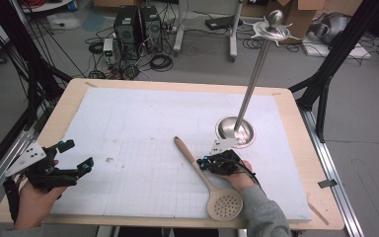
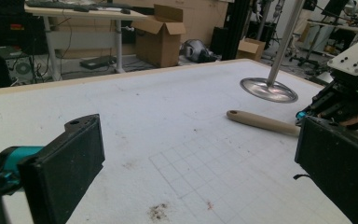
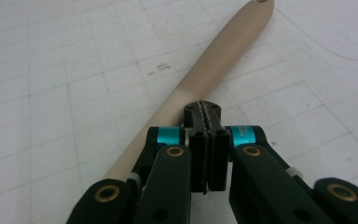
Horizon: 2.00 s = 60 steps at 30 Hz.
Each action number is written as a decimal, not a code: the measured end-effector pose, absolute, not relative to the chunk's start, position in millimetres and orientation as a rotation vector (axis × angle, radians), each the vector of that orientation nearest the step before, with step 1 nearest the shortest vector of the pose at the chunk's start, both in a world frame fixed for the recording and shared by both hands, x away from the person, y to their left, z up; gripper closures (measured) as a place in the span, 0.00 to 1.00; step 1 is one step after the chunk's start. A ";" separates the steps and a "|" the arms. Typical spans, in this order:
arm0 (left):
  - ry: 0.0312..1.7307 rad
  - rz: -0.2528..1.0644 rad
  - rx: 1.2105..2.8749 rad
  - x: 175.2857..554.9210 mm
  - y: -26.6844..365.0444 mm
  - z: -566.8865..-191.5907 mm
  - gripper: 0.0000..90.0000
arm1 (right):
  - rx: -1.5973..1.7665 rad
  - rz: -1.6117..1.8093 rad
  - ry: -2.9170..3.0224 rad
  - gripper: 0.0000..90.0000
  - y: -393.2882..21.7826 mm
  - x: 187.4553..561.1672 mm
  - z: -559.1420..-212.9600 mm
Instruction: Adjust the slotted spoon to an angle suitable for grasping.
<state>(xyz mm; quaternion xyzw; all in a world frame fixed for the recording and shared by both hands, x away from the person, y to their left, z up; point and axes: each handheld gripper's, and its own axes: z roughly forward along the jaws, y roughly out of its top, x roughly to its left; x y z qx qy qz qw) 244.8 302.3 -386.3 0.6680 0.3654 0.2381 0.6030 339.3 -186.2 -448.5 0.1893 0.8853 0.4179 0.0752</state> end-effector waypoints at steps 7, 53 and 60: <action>0.841 0.546 1.549 245.1 302.2 -386.6 0.02 | 0.572 1.263 2.631 1.00 -190.0 338.2 -443.8; 0.854 0.552 1.542 241.3 307.7 -386.4 0.02 | 0.574 1.164 2.777 1.00 -164.2 347.1 -439.3; 0.862 0.552 1.538 240.6 309.4 -386.9 0.02 | 0.421 1.169 2.826 1.00 -151.5 350.2 -438.7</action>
